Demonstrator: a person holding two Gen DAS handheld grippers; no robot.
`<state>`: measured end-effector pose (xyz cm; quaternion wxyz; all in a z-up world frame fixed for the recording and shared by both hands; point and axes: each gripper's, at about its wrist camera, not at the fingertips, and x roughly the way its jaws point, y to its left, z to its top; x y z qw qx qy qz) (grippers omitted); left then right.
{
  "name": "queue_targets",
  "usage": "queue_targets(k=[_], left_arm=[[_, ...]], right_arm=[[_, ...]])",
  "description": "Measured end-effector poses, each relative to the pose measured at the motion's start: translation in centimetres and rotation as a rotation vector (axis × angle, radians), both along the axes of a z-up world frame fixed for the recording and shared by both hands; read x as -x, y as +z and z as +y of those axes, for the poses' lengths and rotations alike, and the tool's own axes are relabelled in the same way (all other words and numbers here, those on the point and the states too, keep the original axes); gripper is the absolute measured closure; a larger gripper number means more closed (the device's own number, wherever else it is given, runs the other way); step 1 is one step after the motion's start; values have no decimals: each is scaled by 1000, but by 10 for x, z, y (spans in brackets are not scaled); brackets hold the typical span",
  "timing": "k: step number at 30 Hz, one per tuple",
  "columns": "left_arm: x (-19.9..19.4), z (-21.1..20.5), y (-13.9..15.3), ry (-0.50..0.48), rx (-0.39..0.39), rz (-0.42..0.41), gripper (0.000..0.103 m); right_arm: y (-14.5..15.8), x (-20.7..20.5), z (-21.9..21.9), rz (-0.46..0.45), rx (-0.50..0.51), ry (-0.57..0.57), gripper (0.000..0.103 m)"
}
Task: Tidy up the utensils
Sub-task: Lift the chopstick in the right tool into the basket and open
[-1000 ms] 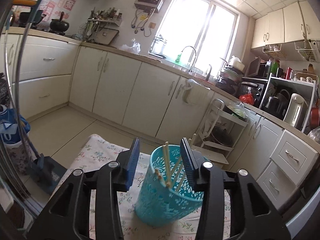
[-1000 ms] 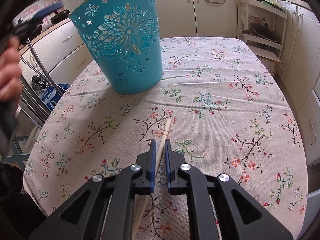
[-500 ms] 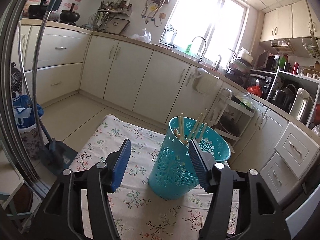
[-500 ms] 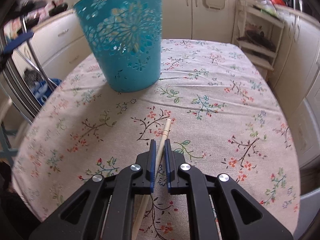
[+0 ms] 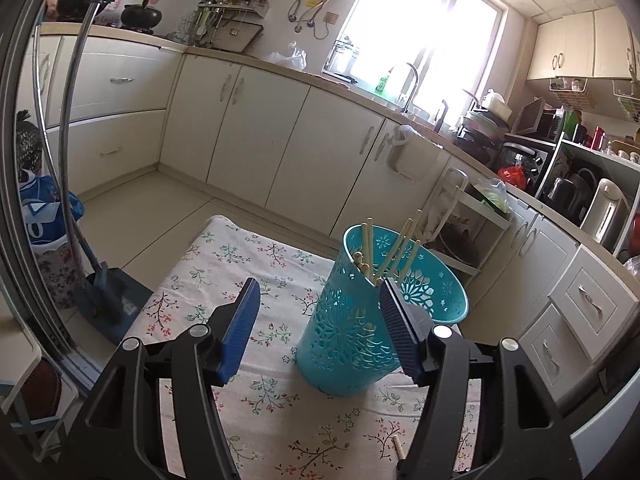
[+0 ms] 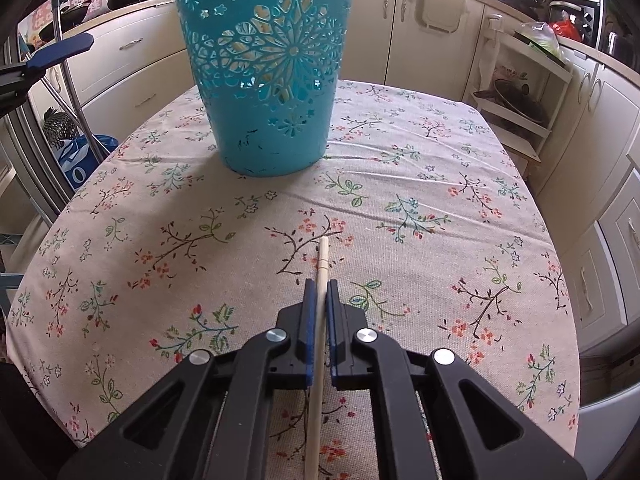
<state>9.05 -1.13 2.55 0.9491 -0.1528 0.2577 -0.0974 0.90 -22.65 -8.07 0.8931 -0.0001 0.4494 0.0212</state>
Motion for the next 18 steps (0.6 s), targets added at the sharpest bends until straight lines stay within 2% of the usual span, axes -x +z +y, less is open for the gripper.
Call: queue_targets(k=[9, 12, 18], left_arm=[[-5, -3, -1, -2, -1, 6, 43], [-6, -1, -2, 10, 9, 13, 43], [-7, 12, -1, 66, 31, 7, 43]], right_arm=[[0, 1, -1, -8, -1, 17, 97], [5, 4, -11, -27, -96, 14, 97], [45, 18, -40, -200, -404, 33, 97]])
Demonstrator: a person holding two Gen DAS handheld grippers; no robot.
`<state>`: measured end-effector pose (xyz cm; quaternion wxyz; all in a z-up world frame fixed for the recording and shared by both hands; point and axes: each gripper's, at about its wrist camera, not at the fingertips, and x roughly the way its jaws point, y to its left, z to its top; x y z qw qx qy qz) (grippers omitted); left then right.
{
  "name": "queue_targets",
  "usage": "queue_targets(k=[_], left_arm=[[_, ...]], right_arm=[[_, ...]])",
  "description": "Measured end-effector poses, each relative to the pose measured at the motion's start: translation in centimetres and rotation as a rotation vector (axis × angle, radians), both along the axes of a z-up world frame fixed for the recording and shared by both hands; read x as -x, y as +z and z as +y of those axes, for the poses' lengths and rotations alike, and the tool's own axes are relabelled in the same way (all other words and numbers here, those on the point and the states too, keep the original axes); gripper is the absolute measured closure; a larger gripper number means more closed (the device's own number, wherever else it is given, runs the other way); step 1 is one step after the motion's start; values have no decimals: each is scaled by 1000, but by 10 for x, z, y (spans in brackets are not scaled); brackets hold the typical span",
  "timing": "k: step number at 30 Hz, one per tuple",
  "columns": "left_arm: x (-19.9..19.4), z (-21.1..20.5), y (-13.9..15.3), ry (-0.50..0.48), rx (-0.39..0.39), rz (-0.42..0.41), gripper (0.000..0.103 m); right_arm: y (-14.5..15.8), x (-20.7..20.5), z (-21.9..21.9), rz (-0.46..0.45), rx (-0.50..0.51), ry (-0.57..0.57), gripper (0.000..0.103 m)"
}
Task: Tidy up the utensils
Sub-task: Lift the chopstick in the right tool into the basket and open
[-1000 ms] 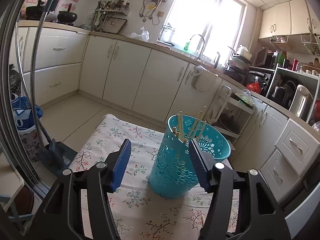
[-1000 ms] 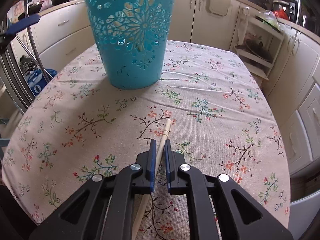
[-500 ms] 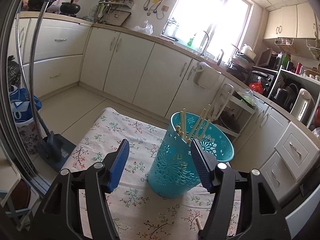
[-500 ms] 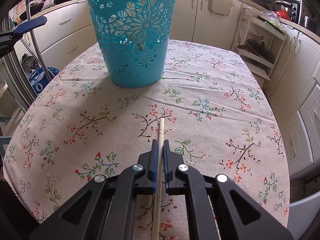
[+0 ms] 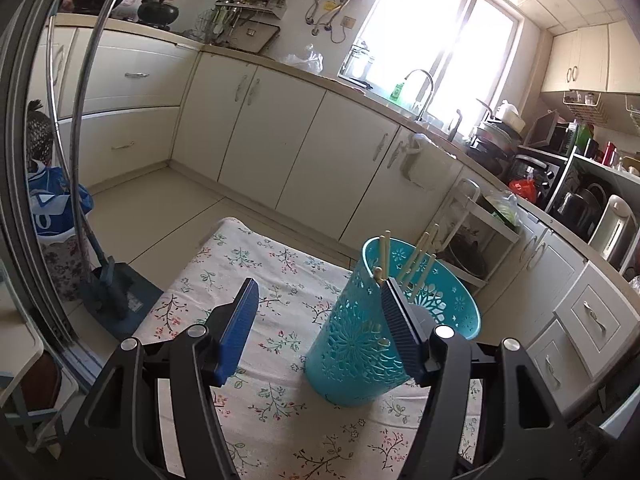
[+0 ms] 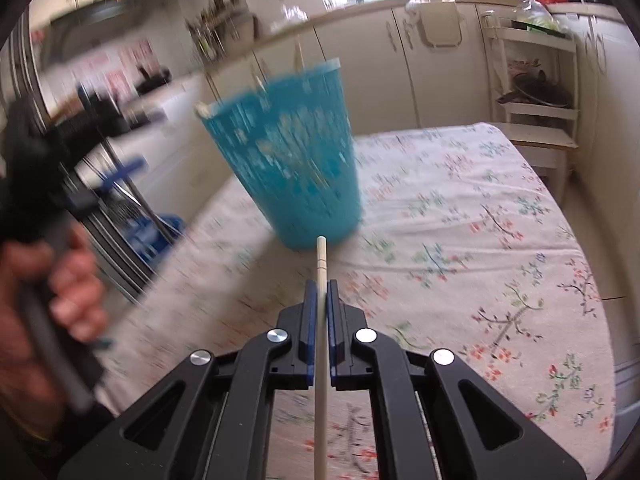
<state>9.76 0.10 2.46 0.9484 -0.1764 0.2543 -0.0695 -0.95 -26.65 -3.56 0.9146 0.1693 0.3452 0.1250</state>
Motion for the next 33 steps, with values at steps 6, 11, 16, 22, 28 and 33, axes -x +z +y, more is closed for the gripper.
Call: queue_targets(k=[6, 11, 16, 22, 28, 33], left_arm=[[1, 16, 2, 68, 41, -1, 41], [-1, 20, 2, 75, 61, 4, 40], [0, 23, 3, 72, 71, -4, 40], [-1, 27, 3, 75, 92, -2, 40], [-1, 28, 5, 70, 106, -7, 40], [-2, 30, 4, 71, 112, -5, 40]], right_arm=[[53, -12, -11, -140, -172, -12, 97], [112, -46, -5, -283, -193, -29, 97], [156, -86, -1, -417, -180, -96, 97], [171, -134, -5, -459, -186, -181, 97], [163, -170, 3, -425, -127, -194, 97], [150, -183, 10, -381, -85, -182, 97]])
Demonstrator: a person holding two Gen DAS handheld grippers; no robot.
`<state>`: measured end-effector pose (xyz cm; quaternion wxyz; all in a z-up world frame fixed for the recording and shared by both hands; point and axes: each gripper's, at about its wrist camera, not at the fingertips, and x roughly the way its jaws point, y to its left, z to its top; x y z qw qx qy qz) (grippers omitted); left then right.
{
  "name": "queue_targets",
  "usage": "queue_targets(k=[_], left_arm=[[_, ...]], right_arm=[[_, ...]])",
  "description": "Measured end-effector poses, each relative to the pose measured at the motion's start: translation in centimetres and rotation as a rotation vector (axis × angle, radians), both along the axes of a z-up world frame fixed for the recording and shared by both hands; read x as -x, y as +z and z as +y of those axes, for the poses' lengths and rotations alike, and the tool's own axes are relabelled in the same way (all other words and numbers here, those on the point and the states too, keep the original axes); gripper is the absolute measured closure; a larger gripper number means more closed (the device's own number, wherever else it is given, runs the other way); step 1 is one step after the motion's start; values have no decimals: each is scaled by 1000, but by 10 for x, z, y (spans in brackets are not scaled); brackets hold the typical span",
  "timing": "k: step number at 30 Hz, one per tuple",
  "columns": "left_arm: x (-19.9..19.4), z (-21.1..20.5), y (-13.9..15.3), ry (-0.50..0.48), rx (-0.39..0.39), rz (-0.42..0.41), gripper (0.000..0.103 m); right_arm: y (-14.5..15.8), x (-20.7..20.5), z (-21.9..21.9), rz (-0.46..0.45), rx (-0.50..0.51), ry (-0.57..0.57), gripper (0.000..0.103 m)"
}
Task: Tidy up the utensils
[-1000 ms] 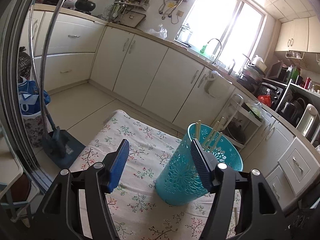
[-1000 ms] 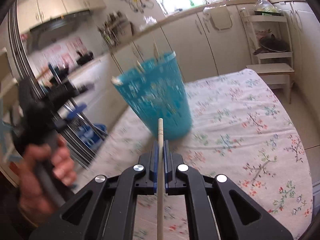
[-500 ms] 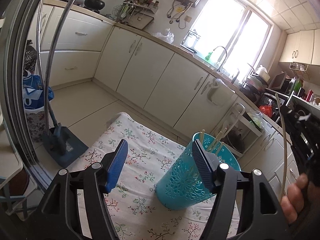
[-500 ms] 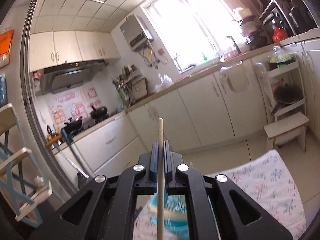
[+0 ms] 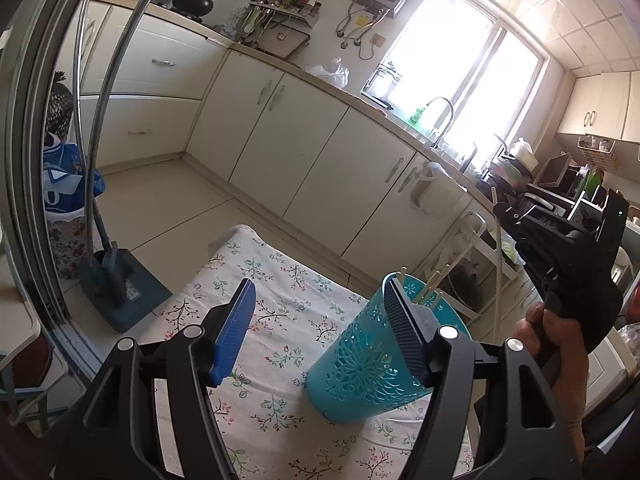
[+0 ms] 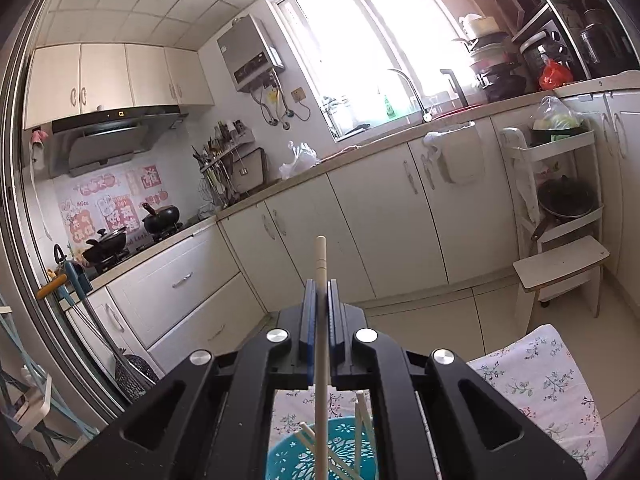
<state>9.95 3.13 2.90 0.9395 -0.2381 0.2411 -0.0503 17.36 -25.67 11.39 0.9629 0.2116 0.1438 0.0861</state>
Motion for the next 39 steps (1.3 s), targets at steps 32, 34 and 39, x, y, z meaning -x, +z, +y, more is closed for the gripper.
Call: queue_targets(k=[32, 34, 39], left_arm=[[8, -13, -5, -25, -79, 22, 35], [9, -16, -4, -36, -98, 22, 33], [18, -19, 3, -79, -155, 30, 26]], right_arm=[[-28, 77, 44, 173, 291, 19, 60], [-31, 86, 45, 197, 309, -3, 52], [-31, 110, 40, 254, 332, -42, 43]])
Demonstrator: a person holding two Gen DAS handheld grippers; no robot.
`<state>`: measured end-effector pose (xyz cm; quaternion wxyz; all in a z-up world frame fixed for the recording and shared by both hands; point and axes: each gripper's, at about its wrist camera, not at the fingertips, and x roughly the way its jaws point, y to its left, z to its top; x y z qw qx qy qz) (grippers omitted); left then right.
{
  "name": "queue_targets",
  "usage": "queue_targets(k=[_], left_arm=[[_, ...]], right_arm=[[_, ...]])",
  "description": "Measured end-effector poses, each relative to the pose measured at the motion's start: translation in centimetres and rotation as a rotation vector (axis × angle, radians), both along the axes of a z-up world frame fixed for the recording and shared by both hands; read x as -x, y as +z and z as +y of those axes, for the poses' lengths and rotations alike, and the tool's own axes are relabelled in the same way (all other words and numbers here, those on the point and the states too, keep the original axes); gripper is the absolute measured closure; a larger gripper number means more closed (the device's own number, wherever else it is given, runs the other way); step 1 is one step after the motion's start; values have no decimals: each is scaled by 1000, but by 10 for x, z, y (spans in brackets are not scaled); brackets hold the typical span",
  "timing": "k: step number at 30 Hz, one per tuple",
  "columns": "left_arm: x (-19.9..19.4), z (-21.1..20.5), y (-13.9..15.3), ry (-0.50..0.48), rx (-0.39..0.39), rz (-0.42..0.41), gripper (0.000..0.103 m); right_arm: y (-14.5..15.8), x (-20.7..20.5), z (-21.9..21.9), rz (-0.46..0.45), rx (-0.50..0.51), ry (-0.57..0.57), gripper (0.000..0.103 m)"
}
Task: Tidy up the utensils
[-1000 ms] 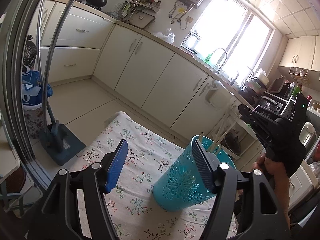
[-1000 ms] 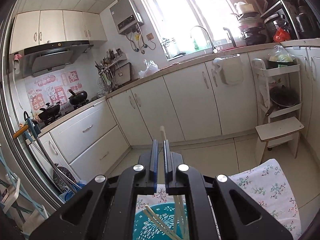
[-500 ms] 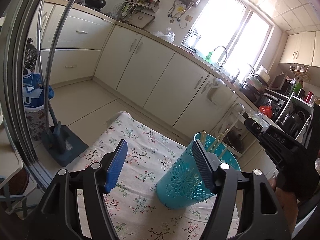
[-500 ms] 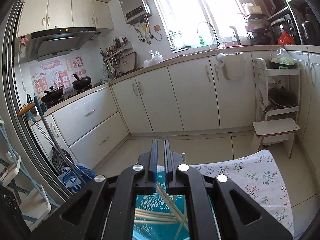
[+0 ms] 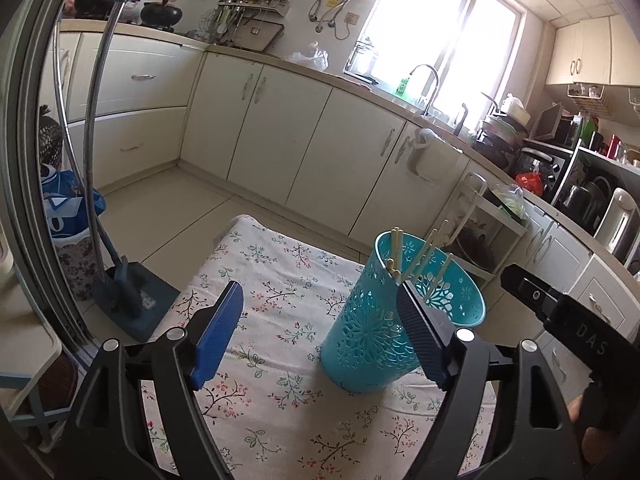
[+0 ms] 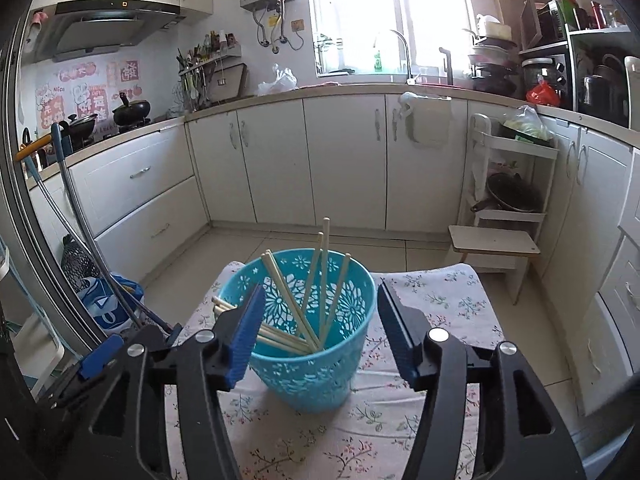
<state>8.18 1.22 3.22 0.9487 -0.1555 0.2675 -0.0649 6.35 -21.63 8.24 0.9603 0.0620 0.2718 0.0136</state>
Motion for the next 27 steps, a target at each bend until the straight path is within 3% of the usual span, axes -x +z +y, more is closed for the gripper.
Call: queue_targets(k=[4, 6, 12, 20, 27], left_arm=[[22, 5, 15, -19, -18, 9, 11], [37, 6, 24, -41, -46, 14, 8], [88, 4, 53, -109, -128, 56, 8], [169, 3, 85, -117, -224, 97, 8], [228, 2, 104, -155, -244, 128, 8]], right_arm=[[7, 29, -4, 20, 23, -27, 36], [12, 45, -3, 28, 22, -35, 34], [32, 98, 1, 30, 8, -44, 26], [51, 175, 5, 45, -34, -53, 22], [62, 241, -6, 54, -44, -87, 15]])
